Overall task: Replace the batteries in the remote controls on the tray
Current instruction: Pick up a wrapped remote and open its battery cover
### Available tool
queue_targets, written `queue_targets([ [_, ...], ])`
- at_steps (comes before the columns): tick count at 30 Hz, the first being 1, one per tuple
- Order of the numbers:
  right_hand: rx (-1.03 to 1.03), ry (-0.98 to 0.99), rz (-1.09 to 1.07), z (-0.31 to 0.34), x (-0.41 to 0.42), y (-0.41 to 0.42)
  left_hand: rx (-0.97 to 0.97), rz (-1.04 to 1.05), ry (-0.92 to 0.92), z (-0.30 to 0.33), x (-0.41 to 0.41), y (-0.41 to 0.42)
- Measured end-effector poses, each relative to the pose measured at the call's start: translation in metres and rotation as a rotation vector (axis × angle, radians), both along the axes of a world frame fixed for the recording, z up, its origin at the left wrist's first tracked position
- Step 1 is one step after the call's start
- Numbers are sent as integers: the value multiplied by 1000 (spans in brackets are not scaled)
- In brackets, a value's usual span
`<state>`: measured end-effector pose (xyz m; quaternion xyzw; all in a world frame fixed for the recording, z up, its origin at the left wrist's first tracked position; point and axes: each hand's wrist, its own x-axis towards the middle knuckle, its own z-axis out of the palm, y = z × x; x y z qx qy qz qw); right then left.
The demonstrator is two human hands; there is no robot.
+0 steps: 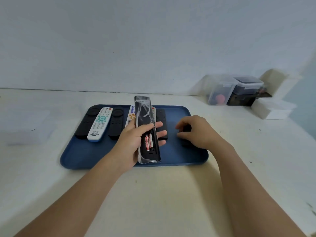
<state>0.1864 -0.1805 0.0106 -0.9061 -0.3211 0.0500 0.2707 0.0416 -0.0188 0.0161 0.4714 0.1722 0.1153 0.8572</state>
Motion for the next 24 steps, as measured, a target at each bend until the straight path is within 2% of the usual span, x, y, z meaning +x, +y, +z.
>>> queue_targets([
  [2, -45, -164, -18, 4, -4, -5, -36, 5, -25, 1, -2, 1],
  [3, 30, -235, -37, 8, -10, -4, -47, 7, -35, 2, -3, 1],
  [6, 488, -197, 26, 23, -49, 13, -90, 50, -40, 1, -3, 3],
  [7, 555, -177, 109, 24, -64, 22, -98, 66, -39, 1, -3, 5],
  [9, 528, -250, 286, 21, -84, 34, -102, 86, -42, -2, 0, 7],
  [11, 518, -278, 356, 14, -89, 40, -88, 115, -54, -4, 1, 10],
  [17, 558, -188, 341, 2, -92, 47, -16, 176, -82, -8, 6, 14],
  [24, 540, -255, 293, -8, -89, 58, 109, 210, -49, -11, 9, 14],
])
